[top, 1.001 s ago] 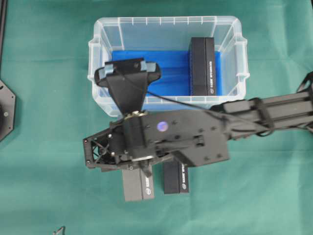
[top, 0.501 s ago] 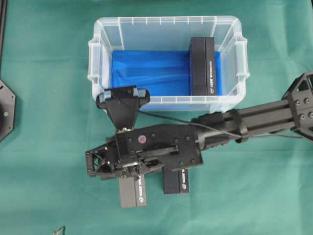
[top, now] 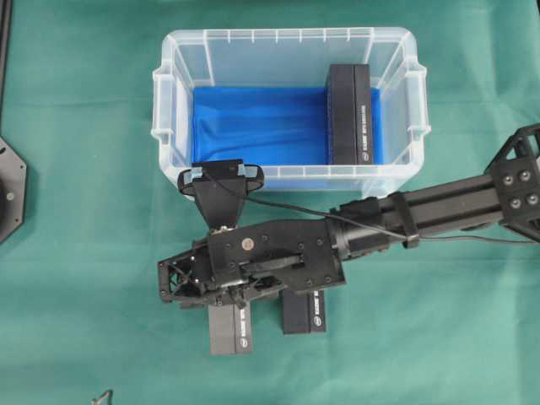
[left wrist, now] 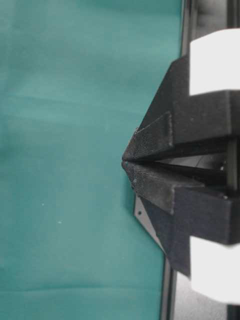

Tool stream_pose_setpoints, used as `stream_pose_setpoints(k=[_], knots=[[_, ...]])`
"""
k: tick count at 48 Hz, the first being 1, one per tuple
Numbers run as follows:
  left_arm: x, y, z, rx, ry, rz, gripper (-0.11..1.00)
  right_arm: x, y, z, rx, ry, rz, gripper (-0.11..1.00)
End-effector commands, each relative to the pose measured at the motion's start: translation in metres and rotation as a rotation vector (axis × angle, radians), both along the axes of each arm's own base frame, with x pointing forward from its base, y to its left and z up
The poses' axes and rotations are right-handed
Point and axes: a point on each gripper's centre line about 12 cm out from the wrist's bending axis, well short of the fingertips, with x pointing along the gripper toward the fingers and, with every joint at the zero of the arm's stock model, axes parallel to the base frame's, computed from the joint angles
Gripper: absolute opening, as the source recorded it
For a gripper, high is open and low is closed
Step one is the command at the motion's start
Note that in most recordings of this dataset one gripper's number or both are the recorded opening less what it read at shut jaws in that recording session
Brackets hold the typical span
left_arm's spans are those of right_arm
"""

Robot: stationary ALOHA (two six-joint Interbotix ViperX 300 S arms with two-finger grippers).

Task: Take the box out of the case with the right arm.
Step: 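Carry the box forward and lower it left of the first box, then open the right gripper and withdraw it to the right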

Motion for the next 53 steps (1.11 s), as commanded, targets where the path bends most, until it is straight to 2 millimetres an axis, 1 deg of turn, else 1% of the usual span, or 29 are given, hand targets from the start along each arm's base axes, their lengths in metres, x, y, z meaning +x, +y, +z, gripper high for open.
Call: stream_pose_setpoints(k=[1,16,17,21,23,24,32,35,40,48,53], knots=[[0.001,0.001,0.006,0.001,-0.022,0.004,0.00,-0.001,-0.002,0.032,0.016,-0.070,-0.001,0.68],[-0.001,0.001,0.008,0.000,-0.031,0.005,0.00,-0.001,-0.003,0.034,0.016,-0.077,-0.001,0.68],[-0.001,0.001,0.007,-0.001,-0.029,0.003,0.00,-0.001,-0.003,0.034,0.016,-0.077,-0.001,0.70],[-0.001,0.001,0.008,0.000,-0.032,0.004,0.00,-0.001,-0.003,0.035,0.009,-0.080,0.003,0.88],[-0.001,0.001,0.008,0.000,-0.034,0.005,0.00,-0.001,-0.003,0.036,0.007,-0.080,0.004,0.94],[-0.001,0.001,0.008,0.000,-0.031,0.004,0.00,-0.001,-0.003,0.036,0.007,-0.080,0.006,0.94],[-0.001,0.001,0.007,-0.001,-0.029,0.003,0.00,-0.001,-0.005,0.038,0.005,-0.081,0.003,0.89],[-0.001,0.001,0.007,0.001,-0.029,0.004,0.00,-0.002,-0.006,0.039,0.005,-0.078,0.002,0.89],[-0.001,0.001,0.007,0.001,-0.029,0.005,0.00,-0.004,-0.007,0.046,0.000,-0.085,0.001,0.89],[-0.001,0.001,0.007,0.000,-0.029,0.005,0.00,-0.009,-0.014,0.069,-0.014,-0.115,-0.005,0.88],[0.000,0.001,0.007,0.000,-0.028,0.005,0.00,-0.014,-0.020,0.089,-0.029,-0.138,-0.010,0.88]])
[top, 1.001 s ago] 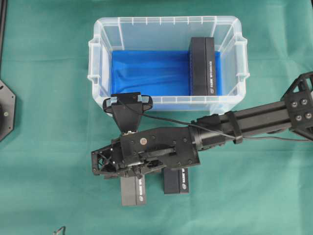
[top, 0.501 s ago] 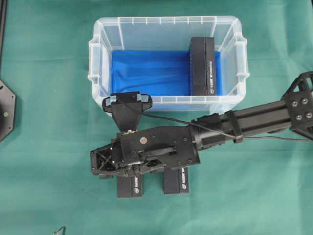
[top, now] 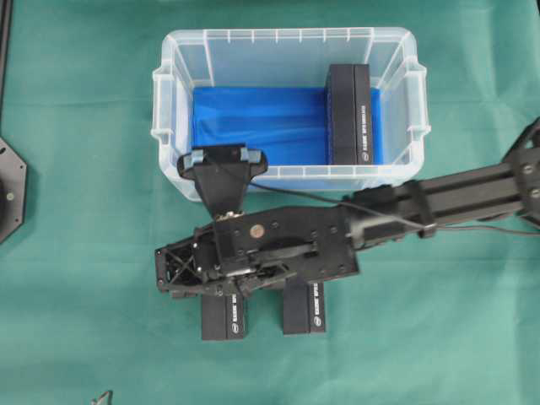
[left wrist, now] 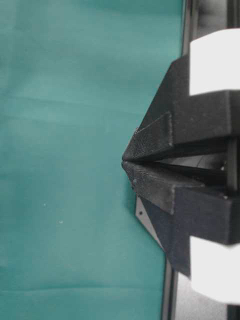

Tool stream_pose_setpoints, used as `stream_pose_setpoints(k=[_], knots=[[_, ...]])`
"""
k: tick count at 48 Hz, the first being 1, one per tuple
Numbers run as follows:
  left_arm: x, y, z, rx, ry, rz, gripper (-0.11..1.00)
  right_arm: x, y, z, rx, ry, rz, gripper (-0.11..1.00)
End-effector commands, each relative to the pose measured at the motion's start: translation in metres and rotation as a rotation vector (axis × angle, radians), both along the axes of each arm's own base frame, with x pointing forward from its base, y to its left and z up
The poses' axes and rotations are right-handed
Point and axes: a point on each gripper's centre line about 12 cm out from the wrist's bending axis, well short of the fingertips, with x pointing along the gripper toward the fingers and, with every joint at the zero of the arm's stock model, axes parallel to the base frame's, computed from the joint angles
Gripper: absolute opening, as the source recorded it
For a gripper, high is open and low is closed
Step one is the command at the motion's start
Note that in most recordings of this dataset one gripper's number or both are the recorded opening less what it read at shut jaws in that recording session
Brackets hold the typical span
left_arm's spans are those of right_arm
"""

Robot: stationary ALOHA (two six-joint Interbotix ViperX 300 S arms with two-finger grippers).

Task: Take the box out of the case with the right arm.
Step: 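Open the right gripper and withdraw it to the right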

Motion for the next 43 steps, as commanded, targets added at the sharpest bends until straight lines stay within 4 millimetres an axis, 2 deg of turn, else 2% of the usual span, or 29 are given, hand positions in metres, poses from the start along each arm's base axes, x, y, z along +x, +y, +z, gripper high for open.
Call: stream_pose_setpoints(k=[1,13,30,43], knots=[[0.002,0.001,0.005,0.001,-0.019,0.005,0.00,-0.008,-0.005,0.053,0.000,-0.092,-0.004,0.88],[0.001,0.001,0.005,0.001,-0.016,0.005,0.00,-0.021,-0.017,0.097,-0.072,-0.099,-0.018,0.88],[0.002,0.001,0.005,0.002,-0.009,0.006,0.00,-0.026,-0.024,0.103,-0.109,-0.073,0.035,0.88],[0.003,0.001,0.004,0.002,-0.008,0.005,0.00,-0.061,-0.016,0.112,-0.111,0.007,0.056,0.88]])
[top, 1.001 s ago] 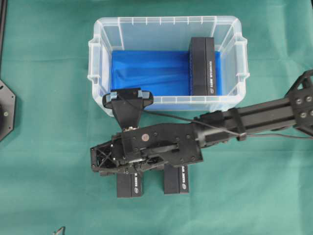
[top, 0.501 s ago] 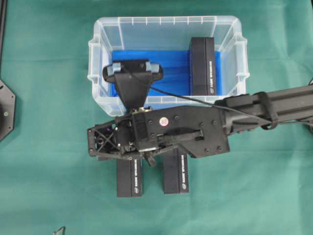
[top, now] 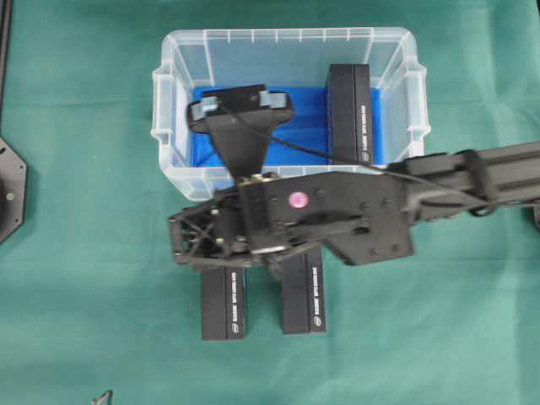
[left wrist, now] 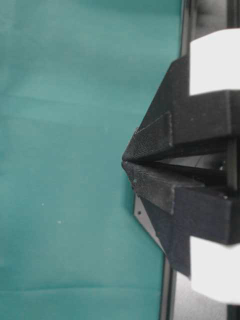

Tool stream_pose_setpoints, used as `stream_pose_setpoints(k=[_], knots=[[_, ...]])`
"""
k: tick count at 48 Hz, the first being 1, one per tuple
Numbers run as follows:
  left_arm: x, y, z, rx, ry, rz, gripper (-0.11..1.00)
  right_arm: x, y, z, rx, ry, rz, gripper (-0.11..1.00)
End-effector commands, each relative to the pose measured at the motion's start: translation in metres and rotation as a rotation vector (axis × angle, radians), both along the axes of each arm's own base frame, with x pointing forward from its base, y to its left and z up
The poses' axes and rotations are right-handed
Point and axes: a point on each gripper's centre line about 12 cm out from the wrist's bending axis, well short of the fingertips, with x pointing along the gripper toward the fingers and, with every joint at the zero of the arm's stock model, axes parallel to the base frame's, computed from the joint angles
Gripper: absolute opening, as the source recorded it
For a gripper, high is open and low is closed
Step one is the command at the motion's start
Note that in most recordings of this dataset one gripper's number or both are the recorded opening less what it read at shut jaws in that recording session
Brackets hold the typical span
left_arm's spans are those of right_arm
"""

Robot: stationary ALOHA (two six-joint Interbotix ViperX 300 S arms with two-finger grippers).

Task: Take the box out of the case with the right arm.
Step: 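Open the right gripper and withdraw it to the right, then move the open right gripper over the right black box in the case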

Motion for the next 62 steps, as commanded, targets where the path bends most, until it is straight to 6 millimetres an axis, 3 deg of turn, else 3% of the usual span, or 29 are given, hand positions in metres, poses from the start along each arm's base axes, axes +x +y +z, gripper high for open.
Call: stream_pose_setpoints(k=[1,16,40,48,62], knots=[[0.002,0.000,0.005,0.000,-0.016,0.005,0.00,-0.025,0.004,0.036,0.013,-0.056,0.010,0.88],[0.002,0.001,0.005,0.001,-0.016,0.007,0.00,-0.107,0.006,0.050,0.013,-0.016,-0.010,0.88],[-0.001,0.001,0.004,0.002,-0.019,0.004,0.00,-0.244,-0.007,0.041,0.030,-0.015,-0.013,0.88],[-0.001,0.002,0.003,0.007,-0.014,0.007,0.00,-0.260,-0.012,0.036,0.026,-0.017,-0.008,0.88],[-0.001,0.002,0.002,0.005,-0.013,0.007,0.00,-0.259,-0.030,0.031,-0.017,-0.010,-0.013,0.87]])
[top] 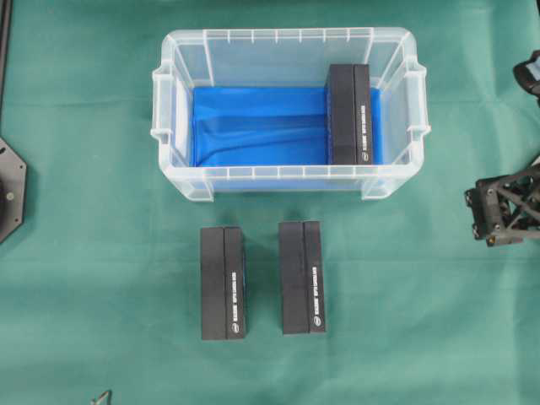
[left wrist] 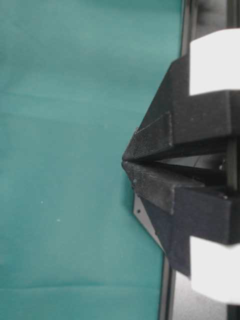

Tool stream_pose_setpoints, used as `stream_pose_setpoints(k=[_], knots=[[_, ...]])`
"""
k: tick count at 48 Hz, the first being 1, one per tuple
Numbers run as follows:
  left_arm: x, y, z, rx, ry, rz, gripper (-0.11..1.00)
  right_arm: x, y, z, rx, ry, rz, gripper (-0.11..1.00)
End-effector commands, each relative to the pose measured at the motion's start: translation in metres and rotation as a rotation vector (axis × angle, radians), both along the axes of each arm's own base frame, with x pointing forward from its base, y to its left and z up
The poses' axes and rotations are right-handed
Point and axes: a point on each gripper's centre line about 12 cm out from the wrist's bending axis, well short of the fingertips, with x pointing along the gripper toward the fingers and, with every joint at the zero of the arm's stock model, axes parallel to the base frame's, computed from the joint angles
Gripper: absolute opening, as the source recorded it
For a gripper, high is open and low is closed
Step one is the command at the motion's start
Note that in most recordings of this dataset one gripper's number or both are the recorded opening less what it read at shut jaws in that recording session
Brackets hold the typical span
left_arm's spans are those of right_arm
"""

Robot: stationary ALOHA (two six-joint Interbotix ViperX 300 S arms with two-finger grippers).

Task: Take the box out of the case with the right arm.
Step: 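Move the open right gripper over the right black box in the case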

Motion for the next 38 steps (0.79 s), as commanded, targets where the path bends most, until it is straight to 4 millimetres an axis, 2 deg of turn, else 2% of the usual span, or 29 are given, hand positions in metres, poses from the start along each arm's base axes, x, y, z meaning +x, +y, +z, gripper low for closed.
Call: stream_pose_setpoints(k=[1,22,31,38], knots=[[0.001,0.001,0.003,0.002,-0.008,0.004,0.00,0.000,-0.012,0.005,-0.010,-0.024,-0.013,0.87],[0.001,0.001,0.002,0.004,-0.006,0.006,0.00,0.003,-0.117,-0.004,-0.087,-0.061,-0.007,0.87],[0.001,0.001,0.002,0.004,-0.006,0.006,0.00,-0.003,-0.144,-0.007,-0.101,-0.034,-0.002,0.87],[0.001,0.001,0.002,0.004,-0.006,0.005,0.00,-0.005,-0.150,-0.007,-0.099,-0.033,-0.008,0.87]])
